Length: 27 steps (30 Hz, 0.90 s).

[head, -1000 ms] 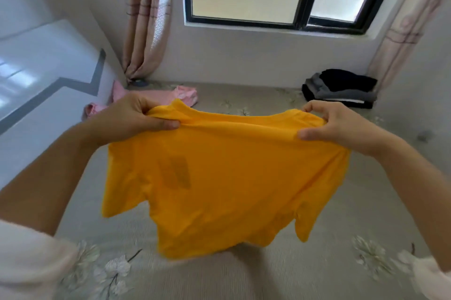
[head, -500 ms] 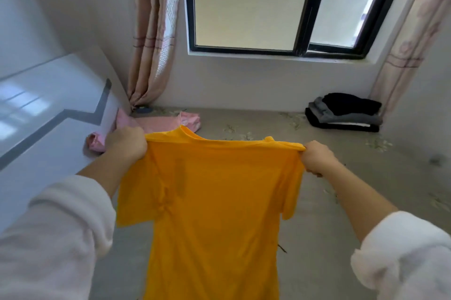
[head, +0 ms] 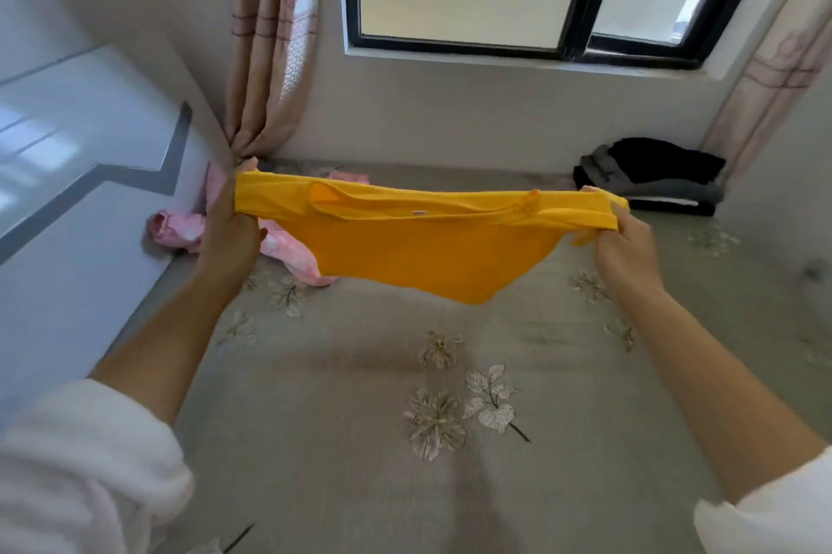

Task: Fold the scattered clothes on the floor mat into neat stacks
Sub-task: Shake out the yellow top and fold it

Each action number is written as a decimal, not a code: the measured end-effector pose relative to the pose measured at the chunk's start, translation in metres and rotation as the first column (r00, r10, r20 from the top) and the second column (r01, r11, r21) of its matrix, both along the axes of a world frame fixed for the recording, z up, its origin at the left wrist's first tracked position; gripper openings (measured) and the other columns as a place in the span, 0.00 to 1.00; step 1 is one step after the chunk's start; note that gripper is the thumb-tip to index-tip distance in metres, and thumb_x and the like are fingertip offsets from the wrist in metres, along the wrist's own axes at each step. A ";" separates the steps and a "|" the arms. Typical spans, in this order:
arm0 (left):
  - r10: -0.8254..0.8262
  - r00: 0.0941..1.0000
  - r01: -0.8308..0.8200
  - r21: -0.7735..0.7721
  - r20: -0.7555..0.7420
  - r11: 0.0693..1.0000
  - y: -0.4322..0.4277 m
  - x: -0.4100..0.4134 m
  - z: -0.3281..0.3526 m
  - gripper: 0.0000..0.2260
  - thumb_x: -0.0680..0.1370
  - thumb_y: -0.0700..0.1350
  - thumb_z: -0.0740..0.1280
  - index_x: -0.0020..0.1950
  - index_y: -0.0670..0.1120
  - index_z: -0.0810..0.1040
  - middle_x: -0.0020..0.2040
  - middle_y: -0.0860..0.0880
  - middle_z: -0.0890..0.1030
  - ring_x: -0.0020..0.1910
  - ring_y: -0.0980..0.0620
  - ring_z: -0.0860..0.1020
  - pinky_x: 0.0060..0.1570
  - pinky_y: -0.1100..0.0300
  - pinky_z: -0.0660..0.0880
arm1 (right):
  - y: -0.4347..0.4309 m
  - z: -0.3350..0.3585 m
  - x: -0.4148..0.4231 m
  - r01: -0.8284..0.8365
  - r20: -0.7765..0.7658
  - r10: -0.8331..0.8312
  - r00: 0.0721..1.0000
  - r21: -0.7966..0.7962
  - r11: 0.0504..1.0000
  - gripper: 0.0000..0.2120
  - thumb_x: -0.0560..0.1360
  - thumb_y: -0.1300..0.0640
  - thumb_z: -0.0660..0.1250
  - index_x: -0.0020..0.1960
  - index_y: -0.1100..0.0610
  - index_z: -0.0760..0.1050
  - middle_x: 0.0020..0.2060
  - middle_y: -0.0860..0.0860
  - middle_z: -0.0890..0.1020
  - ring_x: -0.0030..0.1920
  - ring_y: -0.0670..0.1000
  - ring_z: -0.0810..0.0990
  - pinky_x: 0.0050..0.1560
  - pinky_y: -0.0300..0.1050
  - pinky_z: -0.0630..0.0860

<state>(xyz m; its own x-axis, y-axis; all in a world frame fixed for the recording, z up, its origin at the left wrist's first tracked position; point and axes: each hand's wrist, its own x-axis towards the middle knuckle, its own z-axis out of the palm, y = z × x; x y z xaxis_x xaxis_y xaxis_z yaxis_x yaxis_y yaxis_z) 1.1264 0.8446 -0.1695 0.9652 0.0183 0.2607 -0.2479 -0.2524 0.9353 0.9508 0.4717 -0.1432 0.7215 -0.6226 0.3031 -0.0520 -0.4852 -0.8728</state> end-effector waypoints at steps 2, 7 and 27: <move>-0.035 0.999 0.035 0.044 0.000 0.998 0.011 -0.017 -0.040 0.20 0.81 0.34 0.55 0.73 0.44 0.66 0.69 0.40 0.71 0.67 0.42 0.71 0.68 0.45 0.66 | 0.001 -0.030 -0.016 -0.019 -0.083 0.017 0.996 -0.029 0.999 0.18 0.81 0.60 0.56 0.68 0.52 0.73 0.61 0.55 0.77 0.60 0.55 0.76 0.56 0.46 0.71; -0.033 0.990 0.075 0.314 -0.137 0.946 0.038 -0.064 -0.137 0.25 0.79 0.29 0.53 0.75 0.44 0.63 0.73 0.38 0.64 0.71 0.39 0.65 0.69 0.47 0.62 | 0.007 -0.119 -0.052 -0.091 -0.349 0.064 0.935 -0.063 0.994 0.19 0.81 0.63 0.56 0.72 0.55 0.69 0.68 0.58 0.71 0.66 0.59 0.71 0.62 0.51 0.68; 0.237 0.601 0.613 0.630 -0.764 0.477 0.121 -0.274 -0.436 0.33 0.80 0.43 0.57 0.77 0.54 0.38 0.77 0.40 0.44 0.76 0.38 0.42 0.74 0.43 0.48 | 0.089 -0.447 -0.229 -0.294 -0.966 0.102 0.239 0.028 0.955 0.31 0.80 0.59 0.58 0.78 0.55 0.47 0.77 0.56 0.53 0.75 0.59 0.53 0.69 0.56 0.61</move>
